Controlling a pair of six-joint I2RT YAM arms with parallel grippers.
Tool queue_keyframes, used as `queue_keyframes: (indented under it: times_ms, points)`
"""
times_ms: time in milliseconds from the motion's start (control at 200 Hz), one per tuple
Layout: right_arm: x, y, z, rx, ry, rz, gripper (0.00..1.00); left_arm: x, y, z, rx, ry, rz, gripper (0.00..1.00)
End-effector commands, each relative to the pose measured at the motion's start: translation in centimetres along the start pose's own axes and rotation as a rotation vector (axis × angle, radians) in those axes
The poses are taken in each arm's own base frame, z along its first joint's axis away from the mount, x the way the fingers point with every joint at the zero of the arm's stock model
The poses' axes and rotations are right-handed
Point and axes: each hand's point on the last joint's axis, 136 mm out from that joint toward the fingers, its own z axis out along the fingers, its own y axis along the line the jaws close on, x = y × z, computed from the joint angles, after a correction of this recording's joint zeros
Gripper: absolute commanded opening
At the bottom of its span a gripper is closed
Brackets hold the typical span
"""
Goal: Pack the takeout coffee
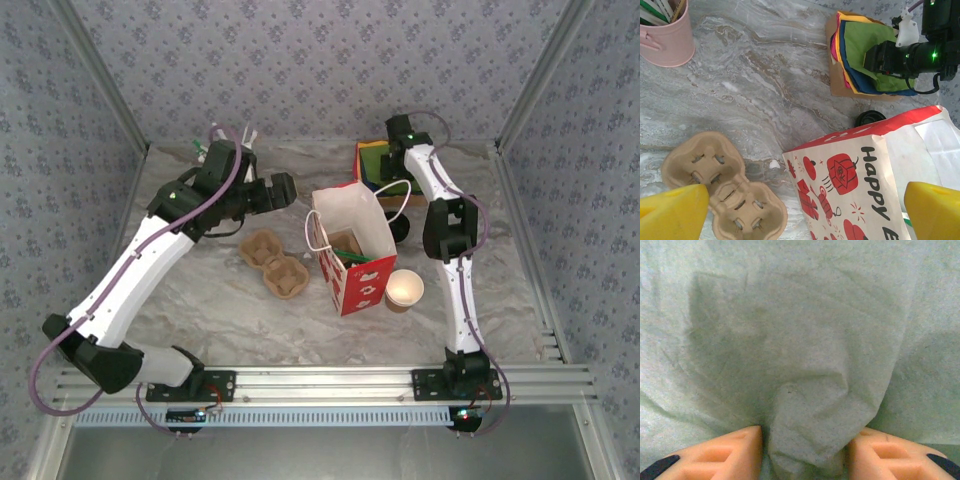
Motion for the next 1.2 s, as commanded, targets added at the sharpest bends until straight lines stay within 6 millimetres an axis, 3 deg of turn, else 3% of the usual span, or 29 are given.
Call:
queue_keyframes:
  times_ms: [0, 45, 285, 500, 590, 650, 815, 1059, 1199]
  points:
    - [-0.1, -0.7, -2.0, 0.019, 0.003, 0.001, 0.45, -0.8, -0.3, -1.5, 0.031, -0.038, -0.022, 1.0]
    - [-0.3, -0.8, -2.5, 0.015, -0.005, 0.005, 0.4, -0.8, -0.3, -1.5, 0.033, -0.037, -0.021, 1.0]
    - [-1.6, -0.9, -5.3, 0.003, -0.054, 0.018, 0.38, -0.7, -0.3, -1.8, 0.037, -0.041, -0.022, 1.0]
    - [-1.8, -1.0, -6.2, -0.004, -0.068, 0.021, 0.35, -0.4, -0.2, -1.8, 0.04, -0.036, -0.025, 1.0]
    - [-1.5, -0.8, -5.8, -0.014, -0.058, 0.02, 0.35, -0.3, -0.1, -1.8, 0.039, -0.035, -0.028, 1.0]
    - [-1.2, -0.8, -5.3, -0.012, -0.047, 0.02, 0.47, -0.2, -0.1, -1.9, 0.04, -0.034, -0.028, 1.0]
    - [-0.1, -0.8, -3.2, -0.009, -0.002, 0.009, 0.6, 0.0, 0.0, -2.0, 0.039, -0.032, -0.03, 1.0]
    - [1.4, -0.6, -0.8, -0.014, 0.052, 0.003, 0.59, 0.0, 0.1, -2.2, 0.035, -0.033, -0.03, 1.0]
    - [1.3, -0.5, -0.9, -0.022, 0.049, 0.004, 0.45, -0.1, 0.0, -2.2, 0.037, -0.035, -0.028, 1.0]
